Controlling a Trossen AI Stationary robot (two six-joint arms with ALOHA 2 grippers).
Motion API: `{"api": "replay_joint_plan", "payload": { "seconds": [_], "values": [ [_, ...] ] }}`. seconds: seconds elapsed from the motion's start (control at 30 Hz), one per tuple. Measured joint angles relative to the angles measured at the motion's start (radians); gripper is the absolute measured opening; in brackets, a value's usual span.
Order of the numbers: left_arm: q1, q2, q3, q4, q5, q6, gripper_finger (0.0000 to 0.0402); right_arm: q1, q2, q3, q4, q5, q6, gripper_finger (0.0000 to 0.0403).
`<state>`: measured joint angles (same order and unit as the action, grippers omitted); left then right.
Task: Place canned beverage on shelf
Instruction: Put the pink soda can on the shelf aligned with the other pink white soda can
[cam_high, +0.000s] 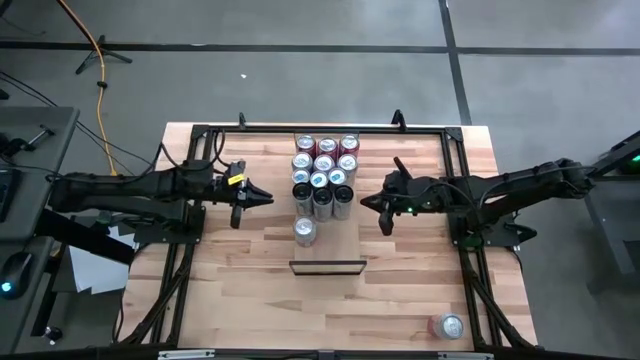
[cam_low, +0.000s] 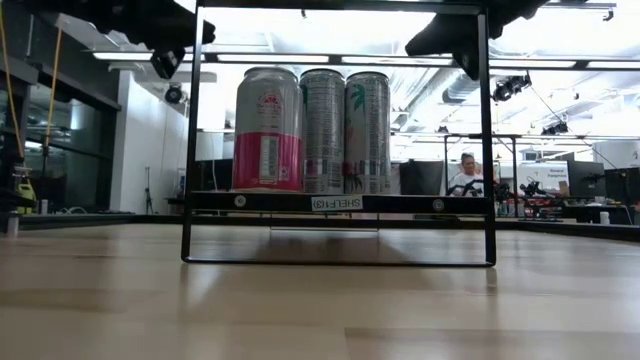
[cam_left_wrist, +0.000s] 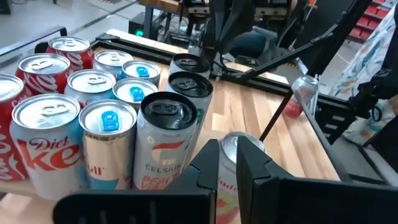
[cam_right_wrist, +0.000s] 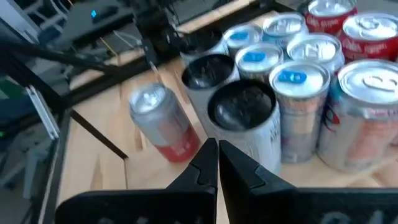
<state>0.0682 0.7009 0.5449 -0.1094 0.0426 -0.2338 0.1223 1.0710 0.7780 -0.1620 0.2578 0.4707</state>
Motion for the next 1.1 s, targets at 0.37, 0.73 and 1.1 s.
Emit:
{"api": "replay_joint_plan", "payload": {
  "seconds": [0.37, 0.73, 1.1],
  "values": [
    [0.0, 0.029, 0.0, 0.0, -0.001, 0.001, 0.0, -0.002, 0.021, 0.328, -0.287, -0.028, -0.072, 0.0111],
    [0.0, 0.028, 0.0, -0.001, -0.002, 0.0, 0.0, 0.038, 0.161, 0.693, -0.834, -0.055, -0.004, 0.0368],
    [0.001, 0.028, 0.0, 0.001, -0.006, 0.0, 0.0, 0.034, 0.188, 0.714, -0.928, -0.219, 0.056, 0.0391]
  ]
}}
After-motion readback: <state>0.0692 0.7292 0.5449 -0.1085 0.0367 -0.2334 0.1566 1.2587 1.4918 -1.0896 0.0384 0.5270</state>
